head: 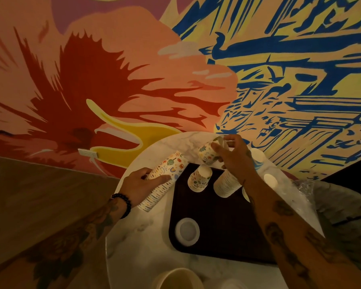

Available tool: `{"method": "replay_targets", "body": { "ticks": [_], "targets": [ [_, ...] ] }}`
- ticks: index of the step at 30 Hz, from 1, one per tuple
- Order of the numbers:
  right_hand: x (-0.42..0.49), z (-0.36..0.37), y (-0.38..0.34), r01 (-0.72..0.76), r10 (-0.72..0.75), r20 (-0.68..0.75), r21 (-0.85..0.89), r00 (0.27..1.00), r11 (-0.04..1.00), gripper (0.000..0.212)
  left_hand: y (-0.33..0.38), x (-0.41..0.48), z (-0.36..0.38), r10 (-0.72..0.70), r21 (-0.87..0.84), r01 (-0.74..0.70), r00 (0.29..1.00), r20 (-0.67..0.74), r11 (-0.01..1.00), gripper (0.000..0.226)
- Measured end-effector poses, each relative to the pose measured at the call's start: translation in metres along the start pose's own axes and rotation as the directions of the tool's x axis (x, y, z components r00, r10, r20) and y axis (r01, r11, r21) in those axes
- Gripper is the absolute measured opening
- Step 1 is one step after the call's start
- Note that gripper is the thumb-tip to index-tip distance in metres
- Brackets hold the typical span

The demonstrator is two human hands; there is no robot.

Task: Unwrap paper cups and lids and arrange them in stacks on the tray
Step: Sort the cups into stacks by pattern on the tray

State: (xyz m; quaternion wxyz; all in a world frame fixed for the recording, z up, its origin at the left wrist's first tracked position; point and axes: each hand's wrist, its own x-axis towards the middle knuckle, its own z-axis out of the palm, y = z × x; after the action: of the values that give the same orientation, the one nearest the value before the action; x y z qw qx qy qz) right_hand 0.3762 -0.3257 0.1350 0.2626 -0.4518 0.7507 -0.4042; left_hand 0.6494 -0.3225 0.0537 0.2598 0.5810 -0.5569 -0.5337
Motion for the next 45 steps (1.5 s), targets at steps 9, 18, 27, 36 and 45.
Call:
{"method": "replay_targets", "body": {
  "ticks": [9, 18, 27, 36, 45],
  "targets": [
    [-0.007, 0.023, 0.035, -0.003, 0.05, 0.118, -0.362, 0.992, 0.932, 0.057, -0.002, 0.0, -0.003, -0.04, -0.067, 0.04, 0.999, 0.003, 0.997, 0.046],
    [-0.011, 0.015, 0.023, 0.028, -0.008, 0.07, -0.295, 0.998, 0.955, 0.046, 0.012, -0.002, 0.005, -0.008, -0.066, 0.01, 0.999, 0.034, 0.998, 0.056],
    [-0.03, 0.016, -0.012, -0.026, 0.044, 0.361, -0.055, 0.931, 0.998, 0.039, 0.022, -0.003, 0.026, 0.06, -0.007, -0.059, 0.994, 0.095, 0.998, 0.051],
    [-0.035, 0.016, -0.006, -0.093, 0.067, 0.297, 0.077, 0.952, 0.993, 0.026, 0.018, 0.002, 0.031, 0.078, 0.051, -0.083, 0.993, 0.093, 0.995, 0.043],
    [-0.014, -0.001, -0.006, 0.059, -0.057, -0.058, 0.047, 0.997, 0.997, 0.019, 0.001, 0.003, 0.013, -0.029, 0.003, 0.029, 0.999, 0.016, 1.0, 0.044]
  ]
}}
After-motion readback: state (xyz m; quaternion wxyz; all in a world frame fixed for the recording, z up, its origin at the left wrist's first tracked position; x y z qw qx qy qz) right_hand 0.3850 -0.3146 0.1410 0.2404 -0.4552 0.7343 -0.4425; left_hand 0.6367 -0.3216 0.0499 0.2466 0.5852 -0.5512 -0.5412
